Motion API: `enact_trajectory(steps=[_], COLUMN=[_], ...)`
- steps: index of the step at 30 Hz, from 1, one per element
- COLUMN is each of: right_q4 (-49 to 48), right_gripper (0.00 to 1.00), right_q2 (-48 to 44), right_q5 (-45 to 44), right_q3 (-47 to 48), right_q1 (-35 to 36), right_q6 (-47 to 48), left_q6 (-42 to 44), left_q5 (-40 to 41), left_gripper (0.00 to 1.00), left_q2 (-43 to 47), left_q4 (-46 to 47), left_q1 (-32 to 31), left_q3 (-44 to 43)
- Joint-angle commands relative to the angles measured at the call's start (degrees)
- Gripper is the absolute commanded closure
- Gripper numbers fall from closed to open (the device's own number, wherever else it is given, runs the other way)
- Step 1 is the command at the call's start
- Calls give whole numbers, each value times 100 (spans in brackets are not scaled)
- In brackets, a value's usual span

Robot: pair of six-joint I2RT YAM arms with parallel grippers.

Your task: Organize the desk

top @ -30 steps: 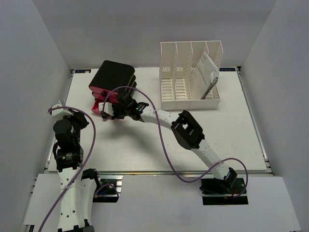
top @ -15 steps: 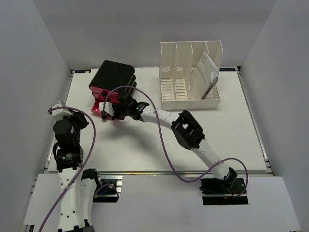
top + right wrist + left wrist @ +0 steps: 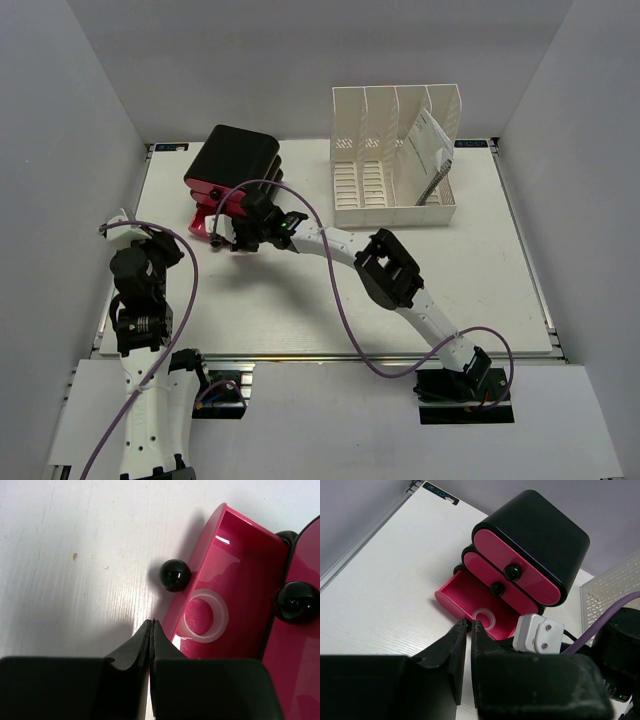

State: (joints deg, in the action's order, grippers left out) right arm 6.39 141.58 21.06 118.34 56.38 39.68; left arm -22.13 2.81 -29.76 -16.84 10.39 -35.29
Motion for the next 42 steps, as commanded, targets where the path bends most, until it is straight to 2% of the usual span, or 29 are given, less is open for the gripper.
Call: enact_trajectory(steps=[1,4,14,24,35,42], right_q4=[108,91,-929,-1369,-1071,-201], right_gripper=[100,100,100,100,100,97], right_q2=[-333,-219,71,-7,-350,-464], right_q5=[240,127,-1138,-1464,-1201,457], right_q3=[66,-13,-136,-409,74,277], right_q1=[48,92,110,66,66,14], right_q6=[180,189,127,233,-505,-795], left_q6=[-19,-19,-19,-19,-19,-28], left_q5=[62,71,79,79,97,132], left_gripper=[79,79,78,78,78,77], left_q2=[31,40,49,31,31,31], left_q4=[-65,-65,-65,-65,-74,-83], left_q1=[33,33,33,33,33,33], left_q3=[-171,-171,-171,-171,-171,-180])
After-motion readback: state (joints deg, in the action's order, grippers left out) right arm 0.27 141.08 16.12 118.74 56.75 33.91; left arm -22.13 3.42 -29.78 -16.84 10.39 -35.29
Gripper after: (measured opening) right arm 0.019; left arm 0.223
